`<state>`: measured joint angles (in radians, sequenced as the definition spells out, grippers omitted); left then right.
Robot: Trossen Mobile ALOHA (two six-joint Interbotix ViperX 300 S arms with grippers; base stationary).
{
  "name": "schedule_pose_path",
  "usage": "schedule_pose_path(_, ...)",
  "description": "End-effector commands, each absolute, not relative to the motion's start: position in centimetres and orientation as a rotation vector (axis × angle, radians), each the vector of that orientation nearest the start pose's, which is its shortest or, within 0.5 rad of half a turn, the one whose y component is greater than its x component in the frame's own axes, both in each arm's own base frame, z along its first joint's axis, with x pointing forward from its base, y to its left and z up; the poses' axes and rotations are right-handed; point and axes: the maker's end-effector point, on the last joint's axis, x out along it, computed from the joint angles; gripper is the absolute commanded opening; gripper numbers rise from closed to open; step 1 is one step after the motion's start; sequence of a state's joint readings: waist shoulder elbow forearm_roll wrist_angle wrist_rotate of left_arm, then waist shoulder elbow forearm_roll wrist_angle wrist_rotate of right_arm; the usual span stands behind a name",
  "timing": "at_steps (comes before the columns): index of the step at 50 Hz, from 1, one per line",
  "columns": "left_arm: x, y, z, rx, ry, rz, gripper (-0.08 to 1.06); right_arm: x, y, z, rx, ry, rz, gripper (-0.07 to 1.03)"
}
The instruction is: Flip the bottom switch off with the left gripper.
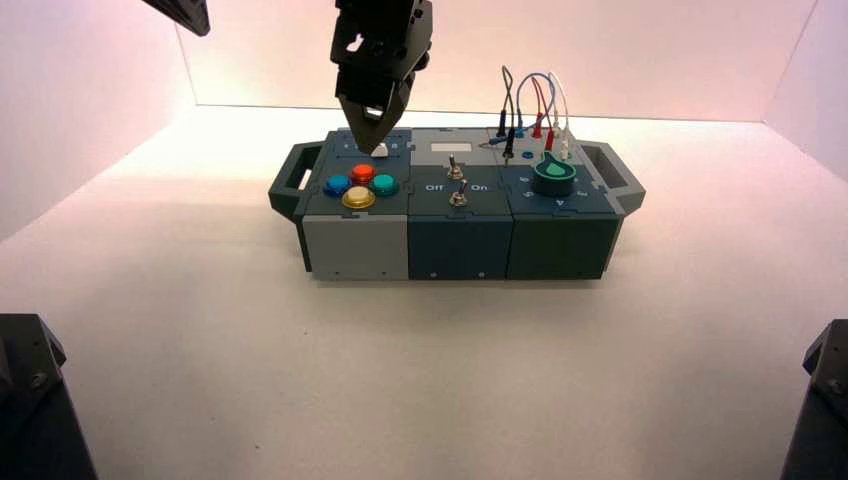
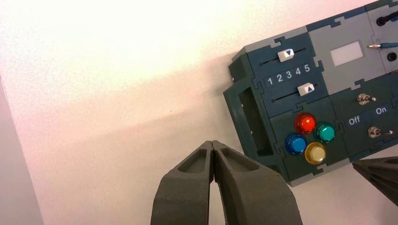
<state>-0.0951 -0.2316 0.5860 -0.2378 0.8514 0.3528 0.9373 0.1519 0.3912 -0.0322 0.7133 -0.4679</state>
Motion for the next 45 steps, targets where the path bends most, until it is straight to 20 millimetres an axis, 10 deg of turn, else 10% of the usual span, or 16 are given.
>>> schedule_pose_path(1,33.2,-6.5,17.7,0.123,1.133,-0.358,-0.03,25.2,34.1,10.4,-0.990,0.918,1.085,-0.02)
schedule_pose_path(31,33.1,-6.5,18.3,0.116,1.116,-0.354,-0.03,25.4,34.0,11.5,-0.975,0.897,1.078,-0.02)
schedule_pose_path(45,32.0,-7.8,21.1,0.080,1.057,-0.359,-0.03,27.3,32.8,15.1,-0.822,0.887,0.972,-0.02)
